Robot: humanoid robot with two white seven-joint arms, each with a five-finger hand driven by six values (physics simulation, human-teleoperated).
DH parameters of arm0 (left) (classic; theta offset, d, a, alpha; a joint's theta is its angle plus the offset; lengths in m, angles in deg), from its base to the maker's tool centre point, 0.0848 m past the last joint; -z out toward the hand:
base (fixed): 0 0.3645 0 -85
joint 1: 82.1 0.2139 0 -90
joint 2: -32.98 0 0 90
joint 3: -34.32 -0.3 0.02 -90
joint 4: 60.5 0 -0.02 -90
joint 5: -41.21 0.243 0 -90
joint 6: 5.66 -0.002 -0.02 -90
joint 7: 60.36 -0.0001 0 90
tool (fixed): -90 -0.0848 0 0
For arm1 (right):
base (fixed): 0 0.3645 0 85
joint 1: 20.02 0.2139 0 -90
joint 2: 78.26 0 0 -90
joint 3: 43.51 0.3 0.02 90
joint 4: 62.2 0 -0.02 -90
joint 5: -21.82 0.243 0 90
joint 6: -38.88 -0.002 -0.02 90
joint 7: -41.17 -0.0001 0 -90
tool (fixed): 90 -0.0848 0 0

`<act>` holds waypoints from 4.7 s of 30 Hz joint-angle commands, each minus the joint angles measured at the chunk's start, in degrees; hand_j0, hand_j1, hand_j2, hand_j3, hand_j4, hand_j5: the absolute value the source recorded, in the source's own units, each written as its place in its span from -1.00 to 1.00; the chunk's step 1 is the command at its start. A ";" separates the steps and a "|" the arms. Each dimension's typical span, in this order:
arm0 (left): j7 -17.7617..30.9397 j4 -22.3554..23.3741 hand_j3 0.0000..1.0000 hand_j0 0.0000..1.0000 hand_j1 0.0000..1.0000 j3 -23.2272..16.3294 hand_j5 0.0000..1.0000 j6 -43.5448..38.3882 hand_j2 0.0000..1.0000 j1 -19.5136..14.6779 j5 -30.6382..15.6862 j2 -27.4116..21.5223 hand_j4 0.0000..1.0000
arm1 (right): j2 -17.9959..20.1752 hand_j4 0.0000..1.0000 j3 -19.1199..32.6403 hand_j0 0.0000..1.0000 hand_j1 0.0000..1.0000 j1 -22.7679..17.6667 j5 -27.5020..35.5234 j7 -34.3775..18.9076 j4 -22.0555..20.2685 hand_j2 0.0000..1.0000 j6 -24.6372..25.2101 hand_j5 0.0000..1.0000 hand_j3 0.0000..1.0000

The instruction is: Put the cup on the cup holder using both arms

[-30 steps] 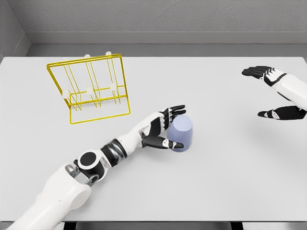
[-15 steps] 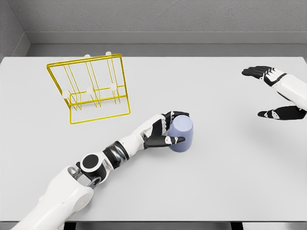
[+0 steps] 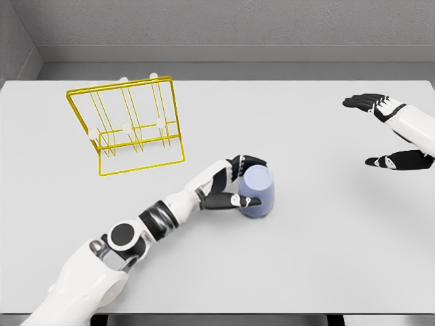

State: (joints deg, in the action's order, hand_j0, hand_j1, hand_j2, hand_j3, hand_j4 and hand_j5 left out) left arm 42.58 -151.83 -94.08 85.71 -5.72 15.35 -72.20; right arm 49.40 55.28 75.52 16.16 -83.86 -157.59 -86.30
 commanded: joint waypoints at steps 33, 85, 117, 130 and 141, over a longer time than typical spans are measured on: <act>-0.11 -9.04 0.25 0.25 0.25 9.93 0.25 0.47 0.25 2.81 -0.77 -3.28 0.25 | 0.05 1.00 0.00 1.00 1.00 0.00 0.47 0.03 -0.33 1.00 0.17 1.00 1.00; -0.19 -11.76 0.28 0.28 0.28 17.32 0.28 13.21 0.28 2.72 -10.44 -22.61 0.28 | 0.05 1.00 0.00 1.00 1.00 0.00 0.47 0.03 0.03 1.00 0.17 1.00 1.00; -0.28 -7.02 0.28 0.28 0.28 18.63 0.28 12.86 0.28 -2.37 -11.49 -23.14 0.28 | 0.05 1.00 0.00 1.00 1.00 0.18 0.47 0.03 0.03 1.00 0.17 1.00 1.00; -0.28 -5.70 0.28 0.28 0.28 19.86 0.28 12.86 0.28 -2.55 -11.49 -23.40 0.28 | 0.05 1.00 0.09 1.00 1.00 0.18 0.47 0.03 0.03 1.00 0.17 1.00 1.00; -0.19 -3.33 0.30 0.30 0.30 20.13 0.30 12.86 0.30 -2.29 -11.41 -22.79 0.30 | 0.05 1.00 0.00 1.00 1.00 0.18 0.47 0.03 0.03 1.00 0.17 1.00 1.00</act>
State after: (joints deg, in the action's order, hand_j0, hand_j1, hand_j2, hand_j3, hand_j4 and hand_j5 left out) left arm 42.38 -155.72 -73.95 98.59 -8.00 4.16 -95.10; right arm 49.40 55.35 75.69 16.19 -83.86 -157.54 -86.30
